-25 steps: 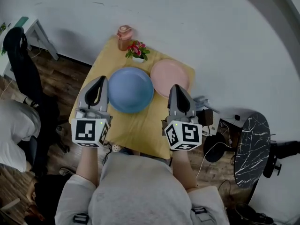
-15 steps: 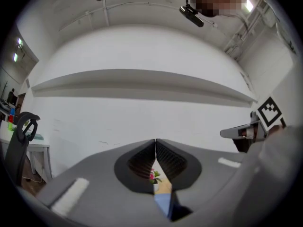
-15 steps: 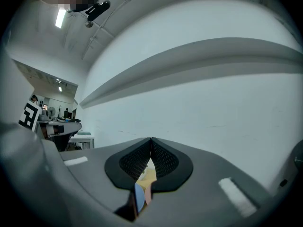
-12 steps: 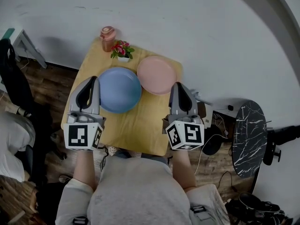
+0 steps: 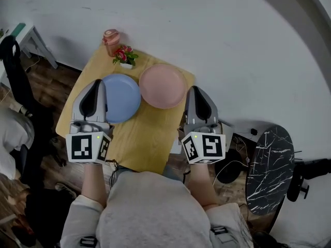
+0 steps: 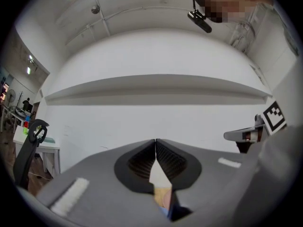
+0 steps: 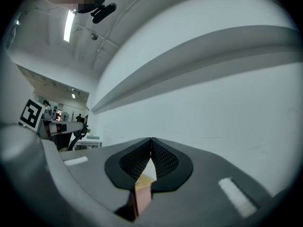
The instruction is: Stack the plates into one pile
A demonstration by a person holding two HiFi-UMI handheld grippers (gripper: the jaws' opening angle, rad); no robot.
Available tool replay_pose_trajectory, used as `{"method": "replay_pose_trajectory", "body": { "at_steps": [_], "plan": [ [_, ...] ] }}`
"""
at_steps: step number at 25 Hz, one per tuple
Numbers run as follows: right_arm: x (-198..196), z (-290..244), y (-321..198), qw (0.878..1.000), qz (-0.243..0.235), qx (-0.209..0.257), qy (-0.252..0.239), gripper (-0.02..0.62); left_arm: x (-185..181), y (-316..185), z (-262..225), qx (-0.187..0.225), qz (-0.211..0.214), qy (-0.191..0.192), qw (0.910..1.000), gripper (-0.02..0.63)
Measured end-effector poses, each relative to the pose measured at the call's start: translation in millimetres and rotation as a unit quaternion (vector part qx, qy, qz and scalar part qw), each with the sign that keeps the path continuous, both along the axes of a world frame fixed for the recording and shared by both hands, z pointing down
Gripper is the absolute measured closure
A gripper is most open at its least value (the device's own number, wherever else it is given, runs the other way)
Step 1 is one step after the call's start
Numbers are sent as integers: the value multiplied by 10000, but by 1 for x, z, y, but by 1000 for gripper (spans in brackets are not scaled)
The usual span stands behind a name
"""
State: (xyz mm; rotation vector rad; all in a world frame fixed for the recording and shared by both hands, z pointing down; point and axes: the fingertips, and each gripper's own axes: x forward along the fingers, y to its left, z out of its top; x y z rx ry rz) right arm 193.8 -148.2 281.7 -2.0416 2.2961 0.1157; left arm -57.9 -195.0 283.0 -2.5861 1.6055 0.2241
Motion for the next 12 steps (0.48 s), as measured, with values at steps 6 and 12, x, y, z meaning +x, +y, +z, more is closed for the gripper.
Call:
{"method": "replay_pose_trajectory", "body": {
  "at_steps": [6,12],
  "plan": [
    [46,3,-6,9992,-404,-6,-35,591,49,13,-3,29,-320,-17,9995,546],
    [69,8,-15,9956,-938,-23,-32,591,74,33,1,27,-788,1,9969,546]
  ]
}}
